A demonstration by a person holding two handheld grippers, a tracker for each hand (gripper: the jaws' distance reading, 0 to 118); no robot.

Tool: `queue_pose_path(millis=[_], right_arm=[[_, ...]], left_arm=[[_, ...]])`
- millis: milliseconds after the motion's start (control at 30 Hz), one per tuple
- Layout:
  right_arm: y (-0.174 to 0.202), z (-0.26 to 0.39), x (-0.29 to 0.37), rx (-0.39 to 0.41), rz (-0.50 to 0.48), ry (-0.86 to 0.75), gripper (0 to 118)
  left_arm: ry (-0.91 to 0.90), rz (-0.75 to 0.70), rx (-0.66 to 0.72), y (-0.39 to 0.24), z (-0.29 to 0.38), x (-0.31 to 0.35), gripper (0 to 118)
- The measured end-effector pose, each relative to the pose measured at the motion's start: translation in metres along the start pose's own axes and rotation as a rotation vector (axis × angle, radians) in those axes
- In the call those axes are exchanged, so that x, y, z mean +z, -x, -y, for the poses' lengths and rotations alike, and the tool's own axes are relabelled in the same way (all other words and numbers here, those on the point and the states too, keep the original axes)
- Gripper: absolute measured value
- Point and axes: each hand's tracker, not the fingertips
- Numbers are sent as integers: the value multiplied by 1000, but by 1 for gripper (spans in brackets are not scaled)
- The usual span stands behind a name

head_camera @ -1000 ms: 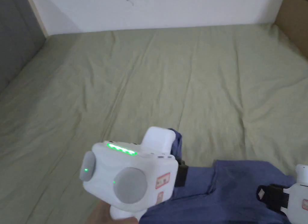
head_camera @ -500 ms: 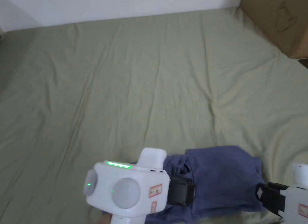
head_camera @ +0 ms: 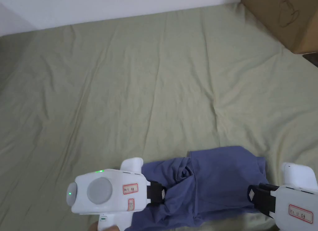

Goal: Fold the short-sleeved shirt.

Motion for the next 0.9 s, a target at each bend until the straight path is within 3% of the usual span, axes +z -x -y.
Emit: queue_pose_path(millis=[300,400,533,800,833,900], right_arm=[[-16,2,0,-46,19,4,1],[-17,3,2,-51,24,4,1],[-18,3,5,-48,28,0,1],[-6,-5,12,-12,34,-17,1],[-3,-6,11,-4,36,-15,1],[2,-7,9,8,33,-12,1]], left_arm=[[57,153,-40,-37,8,-20,3],[124,92,-105,-58,11,-39,3],[145,165,-147,-67,17,-39,3],[-47,321,72,4,3,39,3],[-76,330,100,20,3,54,10],[-120,310,160,56,8,77,62]])
